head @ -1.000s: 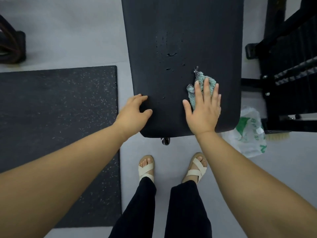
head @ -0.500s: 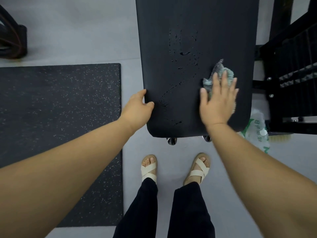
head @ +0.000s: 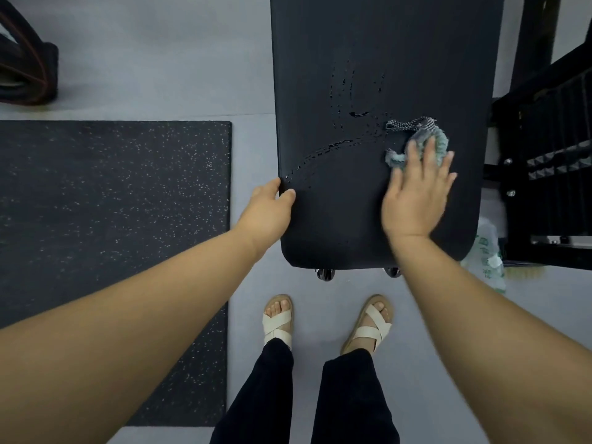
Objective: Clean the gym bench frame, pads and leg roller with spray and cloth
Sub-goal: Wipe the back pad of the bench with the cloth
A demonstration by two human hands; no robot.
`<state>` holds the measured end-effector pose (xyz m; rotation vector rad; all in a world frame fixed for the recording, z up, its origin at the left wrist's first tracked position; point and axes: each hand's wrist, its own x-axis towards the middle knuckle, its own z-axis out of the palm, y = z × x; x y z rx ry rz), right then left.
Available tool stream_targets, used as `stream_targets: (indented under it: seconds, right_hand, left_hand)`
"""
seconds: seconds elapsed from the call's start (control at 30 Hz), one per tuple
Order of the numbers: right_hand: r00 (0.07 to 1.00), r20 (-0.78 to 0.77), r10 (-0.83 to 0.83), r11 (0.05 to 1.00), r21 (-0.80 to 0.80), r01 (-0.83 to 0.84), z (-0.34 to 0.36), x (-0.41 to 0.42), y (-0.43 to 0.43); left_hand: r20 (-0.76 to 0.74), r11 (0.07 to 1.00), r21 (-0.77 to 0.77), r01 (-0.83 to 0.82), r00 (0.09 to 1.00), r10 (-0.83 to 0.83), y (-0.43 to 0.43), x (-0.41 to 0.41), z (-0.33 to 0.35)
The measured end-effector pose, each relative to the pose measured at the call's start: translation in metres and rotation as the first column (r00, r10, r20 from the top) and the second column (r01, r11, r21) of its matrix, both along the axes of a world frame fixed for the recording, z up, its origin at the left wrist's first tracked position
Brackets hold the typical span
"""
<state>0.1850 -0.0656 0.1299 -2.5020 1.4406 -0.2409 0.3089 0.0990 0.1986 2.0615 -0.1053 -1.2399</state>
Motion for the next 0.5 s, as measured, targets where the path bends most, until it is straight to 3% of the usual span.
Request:
stream_targets:
  seconds: [0.07, 0.13, 0.17, 0.23, 0.27, 0.3, 0.33, 0.37, 0.43, 0.5]
  right_hand:
    - [1.0, 0.021, -0.002, 1.0, -0.017, 0.003, 0.001, 0.034, 0.032]
    - [0.964, 0.011, 0.267, 0.96, -0.089, -0.265, -0.007, 0.052, 0.068]
    - [0.898, -0.029, 0.439, 0.89, -0.121, -0.439, -0.01, 0.05, 0.08]
    - [0.674, -0.09, 0.733, 0.66, -0.146, -0.737, -0.015, 0.03, 0.073]
    - [0.571, -0.103, 0.814, 0.553, -0.164, -0.817, -0.016, 0.017, 0.054]
    - [0.532, -0.121, 0.838, 0.507, -0.185, -0.842, -0.017, 0.002, 0.033]
    - [0.572, -0.141, 0.808, 0.538, -0.221, -0.814, -0.017, -0.013, 0.013]
    - [0.671, -0.143, 0.727, 0.638, -0.218, -0.738, -0.015, -0.026, -0.006]
    - [0.896, -0.094, 0.433, 0.889, -0.119, -0.442, -0.003, -0.037, -0.025]
    - [0.994, -0.044, 0.104, 0.994, -0.038, -0.106, 0.001, -0.015, -0.013]
  left_hand:
    - [-0.029, 0.998, -0.019, -0.062, 0.998, 0.062, -0.001, 0.001, 0.0]
    - [-0.04, 0.992, -0.017, -0.128, 0.991, 0.128, -0.003, 0.005, 0.001]
    - [-0.039, 0.989, -0.017, -0.148, 0.988, 0.147, -0.004, 0.006, 0.0]
    - [-0.007, 0.986, -0.014, -0.164, 0.986, 0.164, -0.006, 0.006, 0.001]
    - [0.013, 0.988, -0.01, -0.156, 0.988, 0.157, -0.008, 0.005, 0.003]
    - [0.028, 0.989, -0.007, -0.149, 0.988, 0.149, -0.01, 0.004, 0.003]
    - [0.037, 0.991, -0.008, -0.13, 0.991, 0.131, -0.012, 0.001, 0.002]
    - [0.046, 0.994, -0.01, -0.105, 0.993, 0.106, -0.013, -0.002, 0.002]
    - [0.074, 0.998, -0.012, -0.062, 0.995, 0.063, -0.016, -0.008, -0.001]
    - [0.083, 0.997, -0.01, -0.08, 0.993, 0.081, -0.016, -0.01, -0.004]
